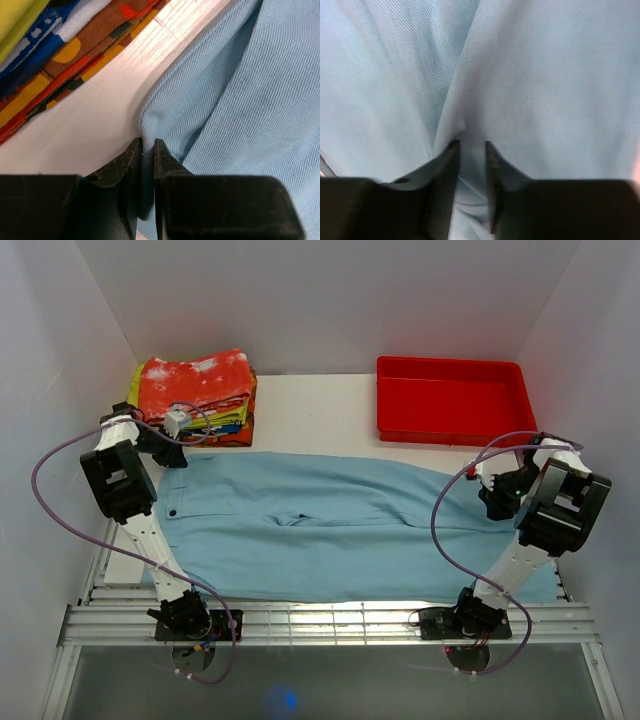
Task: Fold and stack the trousers
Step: Flatten the trousers out
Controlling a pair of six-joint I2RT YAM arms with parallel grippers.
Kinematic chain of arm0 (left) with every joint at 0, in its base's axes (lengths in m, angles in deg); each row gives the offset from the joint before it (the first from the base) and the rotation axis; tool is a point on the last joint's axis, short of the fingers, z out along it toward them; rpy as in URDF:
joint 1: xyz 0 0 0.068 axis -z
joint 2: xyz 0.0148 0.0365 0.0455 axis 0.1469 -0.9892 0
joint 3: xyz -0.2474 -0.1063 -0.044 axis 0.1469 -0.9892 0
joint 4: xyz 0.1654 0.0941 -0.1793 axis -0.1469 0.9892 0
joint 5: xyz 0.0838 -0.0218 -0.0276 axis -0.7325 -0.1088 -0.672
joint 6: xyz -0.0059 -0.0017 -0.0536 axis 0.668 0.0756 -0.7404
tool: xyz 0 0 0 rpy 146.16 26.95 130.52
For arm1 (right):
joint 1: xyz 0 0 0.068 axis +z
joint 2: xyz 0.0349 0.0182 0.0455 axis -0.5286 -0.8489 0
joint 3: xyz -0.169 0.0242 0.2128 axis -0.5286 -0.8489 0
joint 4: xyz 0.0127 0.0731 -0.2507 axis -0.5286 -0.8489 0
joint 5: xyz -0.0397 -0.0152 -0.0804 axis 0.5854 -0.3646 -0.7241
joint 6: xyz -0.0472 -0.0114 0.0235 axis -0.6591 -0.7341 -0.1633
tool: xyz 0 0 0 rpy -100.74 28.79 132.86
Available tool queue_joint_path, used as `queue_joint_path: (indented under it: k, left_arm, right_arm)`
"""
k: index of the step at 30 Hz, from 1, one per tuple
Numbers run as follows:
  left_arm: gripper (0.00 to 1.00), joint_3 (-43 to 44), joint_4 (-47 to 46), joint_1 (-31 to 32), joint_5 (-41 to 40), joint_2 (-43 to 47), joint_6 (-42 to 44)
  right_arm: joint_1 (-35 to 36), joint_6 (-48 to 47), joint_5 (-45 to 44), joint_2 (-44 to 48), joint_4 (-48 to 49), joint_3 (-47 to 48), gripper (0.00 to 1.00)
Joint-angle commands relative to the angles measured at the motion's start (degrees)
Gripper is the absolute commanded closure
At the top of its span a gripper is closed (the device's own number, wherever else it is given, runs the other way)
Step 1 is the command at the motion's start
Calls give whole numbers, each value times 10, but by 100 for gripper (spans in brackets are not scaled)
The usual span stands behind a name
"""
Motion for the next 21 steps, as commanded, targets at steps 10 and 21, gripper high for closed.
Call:
queue_joint_path:
  k: [10, 21]
  left_arm:
    - [76, -10, 16, -1, -24, 21, 16]
    - [76, -17, 8, 0, -17, 23, 7]
  right_arm:
    - [-17, 59, 62, -110, -63, 351, 30]
    - [4, 131, 68, -125, 180, 229, 58]
